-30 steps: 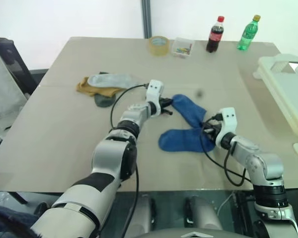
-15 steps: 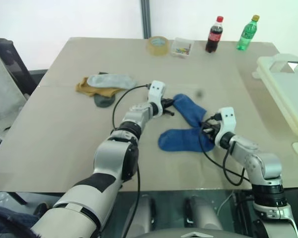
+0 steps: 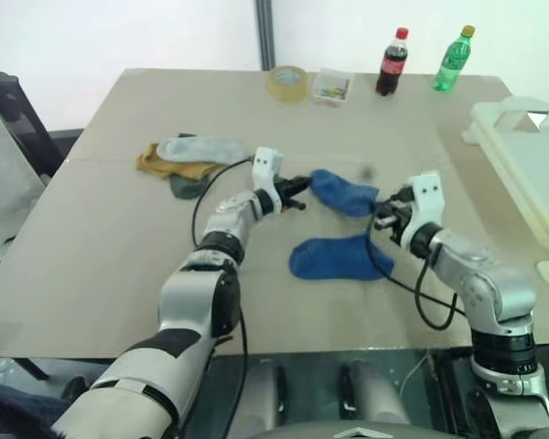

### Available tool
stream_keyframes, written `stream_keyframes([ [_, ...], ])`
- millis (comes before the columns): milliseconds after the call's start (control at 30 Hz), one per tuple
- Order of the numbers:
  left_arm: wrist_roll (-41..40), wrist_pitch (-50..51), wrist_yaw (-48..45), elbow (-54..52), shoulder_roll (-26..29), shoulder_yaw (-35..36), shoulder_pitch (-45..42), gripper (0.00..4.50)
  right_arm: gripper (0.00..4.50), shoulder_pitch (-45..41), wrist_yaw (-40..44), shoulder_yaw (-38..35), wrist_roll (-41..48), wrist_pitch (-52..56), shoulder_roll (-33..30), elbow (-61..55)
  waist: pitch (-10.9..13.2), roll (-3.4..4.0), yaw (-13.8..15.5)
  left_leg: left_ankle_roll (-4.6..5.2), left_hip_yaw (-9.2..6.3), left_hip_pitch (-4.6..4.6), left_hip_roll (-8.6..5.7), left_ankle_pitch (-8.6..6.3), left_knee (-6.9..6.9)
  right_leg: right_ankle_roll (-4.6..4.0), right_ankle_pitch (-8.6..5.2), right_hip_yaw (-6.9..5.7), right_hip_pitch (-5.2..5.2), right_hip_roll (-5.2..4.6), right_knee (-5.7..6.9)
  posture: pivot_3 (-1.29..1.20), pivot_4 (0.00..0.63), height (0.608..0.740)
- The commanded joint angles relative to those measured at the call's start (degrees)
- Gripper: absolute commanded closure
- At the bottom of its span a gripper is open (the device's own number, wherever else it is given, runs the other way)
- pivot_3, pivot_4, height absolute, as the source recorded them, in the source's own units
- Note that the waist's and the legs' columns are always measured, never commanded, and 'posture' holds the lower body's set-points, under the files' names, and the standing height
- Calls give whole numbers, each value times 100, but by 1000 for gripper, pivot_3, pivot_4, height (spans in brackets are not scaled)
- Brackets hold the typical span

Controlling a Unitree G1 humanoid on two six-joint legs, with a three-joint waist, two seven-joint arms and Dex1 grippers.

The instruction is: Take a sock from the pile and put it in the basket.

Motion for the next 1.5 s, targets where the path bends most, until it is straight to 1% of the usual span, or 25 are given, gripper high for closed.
stream_keyframes([
  [33,-345,571,-266,-1283,142,-40,460,4440,4500,-92,-10,-250,191,242,-124,-504,0,0,6,0,0,-1,0,0,0,0,0,0,0,-1,-1,0,150,740],
  [67,-414,801,-254,-1697,162,-72,659,4440,4500,-86,6,-268,232,306,-163,-589,0,0,4,0,-1,-2,0,0,0,0,0,0,0,-1,-1,0,150,740],
  [133,-560,1442,-239,-2875,237,-222,1232,4440,4500,-36,48,-344,374,499,-252,-820,0,0,7,-1,-2,-5,1,0,0,0,0,2,-1,-2,-2,0,150,740],
  [200,-808,2243,-39,-4311,336,-302,1894,4440,4500,51,115,-452,565,745,-367,-1084,0,1,4,-1,-2,-5,6,0,-1,0,0,5,-1,-4,-4,0,150,740],
  [233,-943,2584,101,-4860,351,-295,2128,4440,4500,94,143,-499,643,836,-421,-1181,1,1,1,-1,-2,-5,8,0,-1,0,0,6,-1,-5,-3,0,150,740],
  [333,-1723,4048,528,-7418,442,-373,3396,4440,4500,374,234,-722,954,1232,-640,-1555,0,2,-2,-1,-4,-6,18,0,-2,0,0,7,-2,-8,-4,0,150,740],
  [400,-2067,4619,1017,-8641,285,-435,4077,4440,4500,545,281,-830,1116,1440,-768,-1704,0,3,11,-2,-5,0,19,-1,-4,-1,0,9,2,-11,-4,0,150,740],
  [467,-2250,4837,1501,-9317,49,-435,4424,4440,4500,658,309,-914,1254,1600,-852,-1796,0,3,46,-1,-6,5,18,-1,-4,-1,0,11,6,-16,-1,0,150,740],
  [533,-2403,4955,1864,-9718,-138,-416,4609,4440,4500,759,321,-977,1382,1734,-900,-1882,1,2,69,-1,-14,10,12,1,8,-4,0,5,17,-16,-2,0,150,740],
  [633,-2478,4965,2186,-10142,-239,-558,4929,4440,4500,952,348,-1018,1531,1908,-987,-2011,-3,7,46,-6,-15,28,12,7,13,-22,-10,7,32,-12,-1,0,150,740],
  [733,-2175,4838,2428,-10402,-9,-1000,5391,4440,4500,1083,400,-938,1544,1944,-1198,-1991,-5,10,6,-6,-12,31,11,7,13,-24,-9,13,33,-7,0,0,150,740],
  [800,-2249,4883,2656,-10489,-72,-1051,5555,4440,4500,1079,432,-922,1558,1943,-1301,-1908,-5,10,10,-5,-11,27,8,7,11,-25,-9,14,28,-5,0,0,150,740],
  [933,-2231,4796,2727,-10647,105,-1404,5873,4440,4500,1095,523,-803,1533,1958,-1537,-1790,-5,10,29,-5,-16,18,7,7,9,-26,-10,11,21,-4,-4,0,150,740],
  [1033,-2143,4520,2741,-10686,169,-1596,6126,4440,4500,1158,552,-708,1519,1956,-1663,-1786,-5,10,28,-4,-15,17,8,6,9,-26,-10,12,22,-6,-11,0,150,740],
  [1100,-1954,4141,2816,-10687,138,-1681,6272,4440,4500,1144,543,-709,1526,1966,-1720,-1818,-4,10,29,-4,-15,16,8,6,9,-26,-10,12,22,-7,-12,0,150,740],
  [1267,-1650,3293,2871,-10703,87,-1801,6645,4440,4500,893,488,-769,1583,2040,-1757,-1869,-4,10,22,-4,-15,16,11,6,9,-27,-11,12,19,-8,-12,0,150,740],
  [1400,-1642,2939,2839,-10592,64,-1771,6759,4440,4500,761,429,-705,1577,2065,-1693,-1867,-4,10,40,-4,-13,10,12,5,5,-27,-11,12,12,-9,-13,0,150,740],
  [1500,-1683,2906,2842,-10531,91,-1793,6727,4440,4500,688,366,-629,1501,1980,-1645,-1797,-4,10,45,-4,-14,7,12,5,3,-27,-11,11,10,-9,-17,0,150,740],
])
